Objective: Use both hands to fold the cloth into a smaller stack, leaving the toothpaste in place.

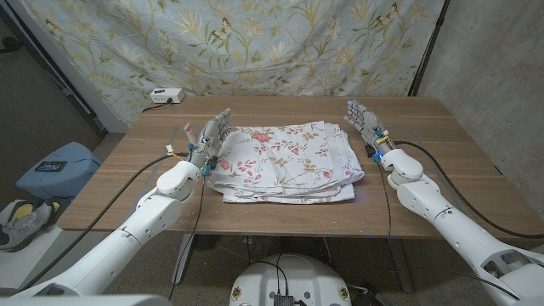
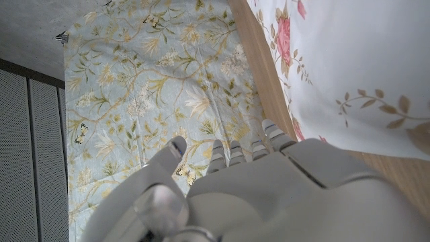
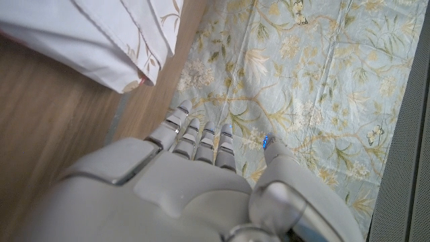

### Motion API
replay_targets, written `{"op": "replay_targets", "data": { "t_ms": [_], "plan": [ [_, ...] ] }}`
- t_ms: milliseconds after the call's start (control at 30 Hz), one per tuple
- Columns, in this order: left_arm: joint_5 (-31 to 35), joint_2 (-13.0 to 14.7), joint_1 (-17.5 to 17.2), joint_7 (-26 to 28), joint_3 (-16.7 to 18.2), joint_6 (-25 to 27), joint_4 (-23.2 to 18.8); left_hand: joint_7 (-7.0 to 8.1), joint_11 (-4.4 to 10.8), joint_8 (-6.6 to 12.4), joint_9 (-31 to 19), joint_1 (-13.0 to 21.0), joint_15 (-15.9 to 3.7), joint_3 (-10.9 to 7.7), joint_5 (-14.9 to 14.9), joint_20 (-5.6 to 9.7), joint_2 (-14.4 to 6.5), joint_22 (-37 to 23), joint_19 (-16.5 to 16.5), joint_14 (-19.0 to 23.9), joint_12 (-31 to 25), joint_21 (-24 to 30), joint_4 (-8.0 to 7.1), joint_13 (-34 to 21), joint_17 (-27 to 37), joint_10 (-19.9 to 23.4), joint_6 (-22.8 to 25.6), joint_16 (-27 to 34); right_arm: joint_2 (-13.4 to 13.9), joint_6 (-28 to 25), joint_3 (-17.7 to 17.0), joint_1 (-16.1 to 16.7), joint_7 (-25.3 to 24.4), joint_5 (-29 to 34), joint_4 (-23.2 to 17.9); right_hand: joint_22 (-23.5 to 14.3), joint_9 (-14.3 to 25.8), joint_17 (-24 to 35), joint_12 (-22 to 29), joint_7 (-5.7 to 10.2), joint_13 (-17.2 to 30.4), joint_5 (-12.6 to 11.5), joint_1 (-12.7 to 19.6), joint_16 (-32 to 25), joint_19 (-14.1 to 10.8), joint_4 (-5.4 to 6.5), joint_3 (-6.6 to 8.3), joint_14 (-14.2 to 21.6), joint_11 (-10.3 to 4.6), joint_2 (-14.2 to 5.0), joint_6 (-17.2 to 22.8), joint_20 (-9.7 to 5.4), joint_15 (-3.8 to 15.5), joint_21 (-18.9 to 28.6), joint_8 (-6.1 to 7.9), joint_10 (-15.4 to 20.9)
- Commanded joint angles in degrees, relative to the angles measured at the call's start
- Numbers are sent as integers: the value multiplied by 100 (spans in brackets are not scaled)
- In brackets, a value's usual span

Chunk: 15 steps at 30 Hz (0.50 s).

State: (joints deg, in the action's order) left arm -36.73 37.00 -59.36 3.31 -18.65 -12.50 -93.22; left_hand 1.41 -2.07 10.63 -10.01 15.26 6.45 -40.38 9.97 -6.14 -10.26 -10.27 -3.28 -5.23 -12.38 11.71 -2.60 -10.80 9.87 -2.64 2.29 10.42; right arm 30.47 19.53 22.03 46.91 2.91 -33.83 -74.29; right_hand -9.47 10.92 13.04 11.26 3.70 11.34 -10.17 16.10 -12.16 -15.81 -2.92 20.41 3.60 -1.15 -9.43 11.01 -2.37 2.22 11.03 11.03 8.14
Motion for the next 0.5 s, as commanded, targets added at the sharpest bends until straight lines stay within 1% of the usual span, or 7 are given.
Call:
{"op": "replay_targets", "data": {
  "t_ms": [33, 100, 267, 333, 433, 500],
  "plan": [
    [84, 351, -529, 269, 236, 69, -570, -11, 4, 20, -28, 81, 34, 0, 33, -6, 3, -17, -63, 44, -53, 44, 59, -24, 9, 69, 61, 23, -51, 144, 86, -145, 144, 106, 179, -32, 20, 0, -6, 10, 22, -5, 41, 8, 25, -35, 16, -41, 2, 45, -22, -196, -7, -7, 3, -40],
    [138, 402, -621, 410, 282, 136, -689, -21, -29, 22, -28, 89, 38, 2, 34, -9, 3, -18, -68, 48, -60, 45, 66, -24, 9, 94, 71, 23, -51, 134, 98, -158, 147, 120, 185, -32, 20, -2, -6, 9, 22, -5, 42, 9, 24, -39, 16, -44, 6, 48, -22, -195, -8, -6, 3, -40],
    [197, 550, -835, 498, 413, 142, -896, -40, -42, 22, -27, 115, 34, 5, 38, -12, 3, -18, -99, 65, -64, 54, 93, -23, 8, 127, 89, 25, -60, 146, 128, -217, 198, 148, 261, -32, 20, -5, -6, 9, 22, -4, 43, 13, 29, -45, 16, -55, 6, 49, -21, -195, -9, -7, 5, -47],
    [241, 637, -922, 595, 459, 257, -1036, -34, -53, 20, -26, 125, 36, 6, 40, -11, 3, -18, -101, 66, -63, 53, 103, -23, 7, 133, 93, 23, -68, 162, 140, -254, 222, 163, 306, -32, 20, -6, -6, 13, 22, -3, 43, 10, 30, -47, 16, -52, 2, 49, -17, -191, -11, -7, 7, -48],
    [155, 683, -1062, 605, 547, 284, -1187, -39, -60, 16, -26, 135, 43, 8, 41, -17, 4, -18, -101, 67, -61, 52, 114, -22, 7, 137, 90, 22, -84, 202, 160, -327, 285, 184, 406, -32, 20, -8, -6, 8, 21, -3, 44, 10, 32, -51, 16, -53, -1, 51, -20, -192, -10, -7, 7, -52],
    [174, 784, -1137, 606, 589, 361, -1320, -31, -61, 16, -26, 145, 39, 10, 43, -12, 7, -18, -107, 69, -61, 53, 125, -22, 6, 145, 95, 21, -90, 219, 164, -364, 317, 187, 449, -32, 20, -10, -5, 8, 21, -2, 46, 11, 31, -54, 17, -55, -3, 52, -20, -198, -12, -6, 7, -52]
  ]
}}
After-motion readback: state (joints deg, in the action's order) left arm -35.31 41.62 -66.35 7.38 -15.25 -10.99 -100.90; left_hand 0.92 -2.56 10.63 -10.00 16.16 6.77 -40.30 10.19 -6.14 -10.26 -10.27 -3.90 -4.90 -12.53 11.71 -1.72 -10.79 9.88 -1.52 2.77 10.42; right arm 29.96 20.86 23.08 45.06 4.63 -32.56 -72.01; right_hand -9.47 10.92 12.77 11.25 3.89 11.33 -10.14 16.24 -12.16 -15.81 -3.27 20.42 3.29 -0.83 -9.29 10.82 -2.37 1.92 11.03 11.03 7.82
